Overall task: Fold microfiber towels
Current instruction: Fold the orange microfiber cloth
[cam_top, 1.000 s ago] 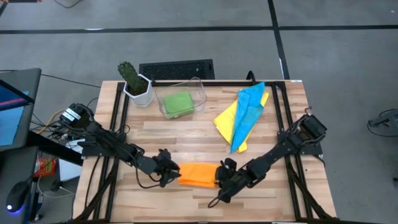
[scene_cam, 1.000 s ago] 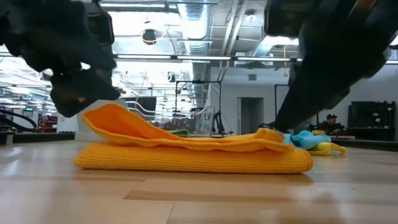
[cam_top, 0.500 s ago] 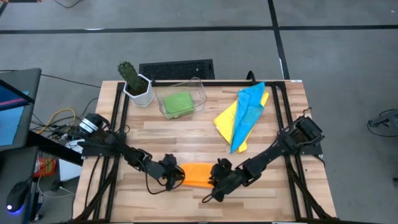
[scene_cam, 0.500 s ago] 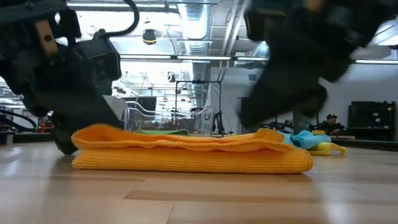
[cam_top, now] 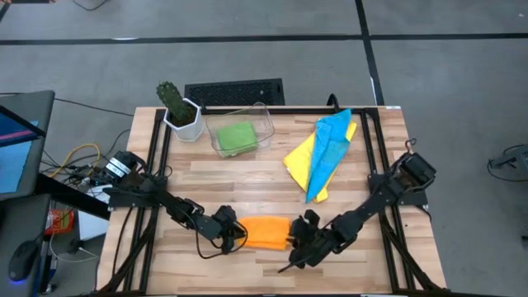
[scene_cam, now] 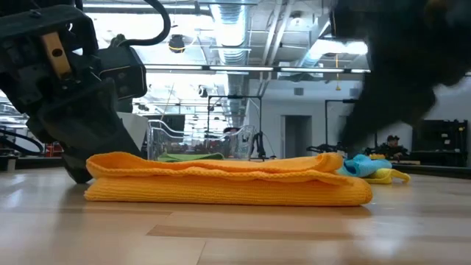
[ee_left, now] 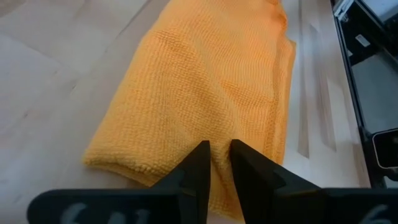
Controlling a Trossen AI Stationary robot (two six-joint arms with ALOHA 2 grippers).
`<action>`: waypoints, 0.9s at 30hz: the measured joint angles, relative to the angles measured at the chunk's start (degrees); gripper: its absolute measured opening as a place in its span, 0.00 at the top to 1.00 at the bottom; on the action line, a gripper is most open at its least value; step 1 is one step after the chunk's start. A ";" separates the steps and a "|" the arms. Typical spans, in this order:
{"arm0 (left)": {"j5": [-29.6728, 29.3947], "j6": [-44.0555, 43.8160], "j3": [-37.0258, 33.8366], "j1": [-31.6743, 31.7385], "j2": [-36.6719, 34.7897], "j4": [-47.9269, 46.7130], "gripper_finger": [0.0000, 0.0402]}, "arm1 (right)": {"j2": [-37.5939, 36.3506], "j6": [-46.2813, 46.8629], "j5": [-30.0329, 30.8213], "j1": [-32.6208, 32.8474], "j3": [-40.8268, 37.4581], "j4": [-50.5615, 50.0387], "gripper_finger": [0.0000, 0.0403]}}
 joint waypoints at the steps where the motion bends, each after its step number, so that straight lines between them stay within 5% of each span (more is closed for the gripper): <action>1: -0.23 -0.27 0.00 0.00 0.00 0.01 0.86 | -0.41 -2.11 2.36 0.02 0.00 2.85 0.73; 7: -1.00 -1.40 0.00 0.02 0.04 0.28 0.86 | 3.56 -14.26 5.39 -2.27 0.21 22.20 0.73; 20: 6.90 -2.08 0.06 -0.08 -6.02 -1.01 0.86 | 15.59 0.63 4.86 1.13 0.37 20.15 0.73; 27: -6.56 0.37 0.15 -2.33 -10.85 -0.88 0.88 | 15.78 0.80 5.64 1.44 0.26 20.51 0.73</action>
